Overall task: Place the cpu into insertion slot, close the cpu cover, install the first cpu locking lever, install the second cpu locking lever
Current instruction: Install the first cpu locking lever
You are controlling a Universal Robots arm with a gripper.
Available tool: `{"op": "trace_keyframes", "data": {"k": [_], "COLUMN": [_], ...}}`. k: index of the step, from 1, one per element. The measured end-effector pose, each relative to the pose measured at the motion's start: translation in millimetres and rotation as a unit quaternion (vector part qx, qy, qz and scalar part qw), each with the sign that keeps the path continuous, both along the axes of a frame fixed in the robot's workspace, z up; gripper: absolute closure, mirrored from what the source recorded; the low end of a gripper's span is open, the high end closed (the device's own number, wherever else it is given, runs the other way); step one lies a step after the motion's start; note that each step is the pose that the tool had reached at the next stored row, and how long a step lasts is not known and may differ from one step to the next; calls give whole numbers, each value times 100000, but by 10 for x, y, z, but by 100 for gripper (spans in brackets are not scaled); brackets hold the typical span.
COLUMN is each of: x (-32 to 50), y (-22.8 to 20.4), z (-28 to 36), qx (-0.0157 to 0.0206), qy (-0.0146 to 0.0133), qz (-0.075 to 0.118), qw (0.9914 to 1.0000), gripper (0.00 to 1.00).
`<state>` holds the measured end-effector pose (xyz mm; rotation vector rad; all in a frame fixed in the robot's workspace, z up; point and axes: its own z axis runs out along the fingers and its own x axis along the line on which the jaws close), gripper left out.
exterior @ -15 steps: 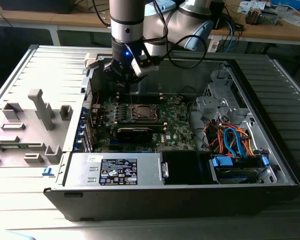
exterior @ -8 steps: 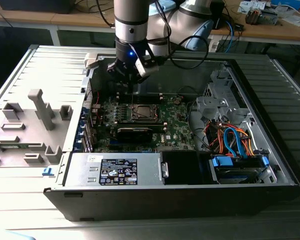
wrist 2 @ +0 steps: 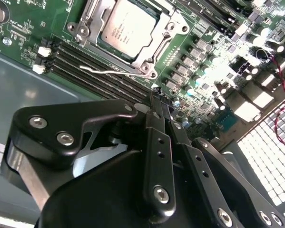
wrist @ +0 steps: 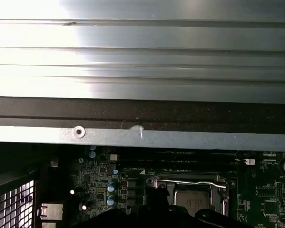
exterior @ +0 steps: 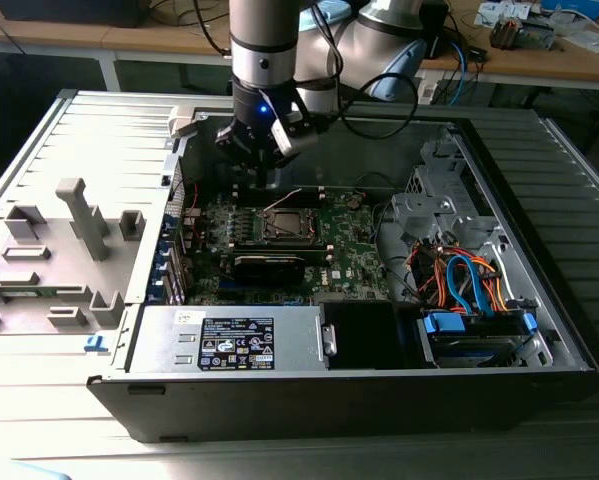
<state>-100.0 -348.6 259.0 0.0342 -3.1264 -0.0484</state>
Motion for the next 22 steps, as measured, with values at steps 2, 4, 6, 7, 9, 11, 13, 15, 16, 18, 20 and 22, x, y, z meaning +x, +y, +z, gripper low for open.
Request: {"op": "trace_keyframes", "data": {"k": [2,4,6,7,9,11,13,15,16,18,20,22], "x": [25,58,80,85,94,101,103,113,113,116,119,122], "y": [0,0,0,-1,-1,-1,-1,-2,-2,-2,-2,-2], "z": [-17,-31,-46,-55,-74,-90,-96,-104,-106,-112,-115,-119], "qx": [-3,-2,6,5,4,2,-7,-5,-2,-2,-5,-1], "qy": [1,2,-2,0,14,16,24,24,21,21,24,19], "qz": [-191,-226,-229,-227,-226,-231,-231,-228,-232,-227,-228,-226], "qw": [100000,100000,100000,100000,100000,100000,100000,100000,100000,100000,100000,100000], "gripper": [89,89,89,89,89,89,89,89,89,89,89,89]}}
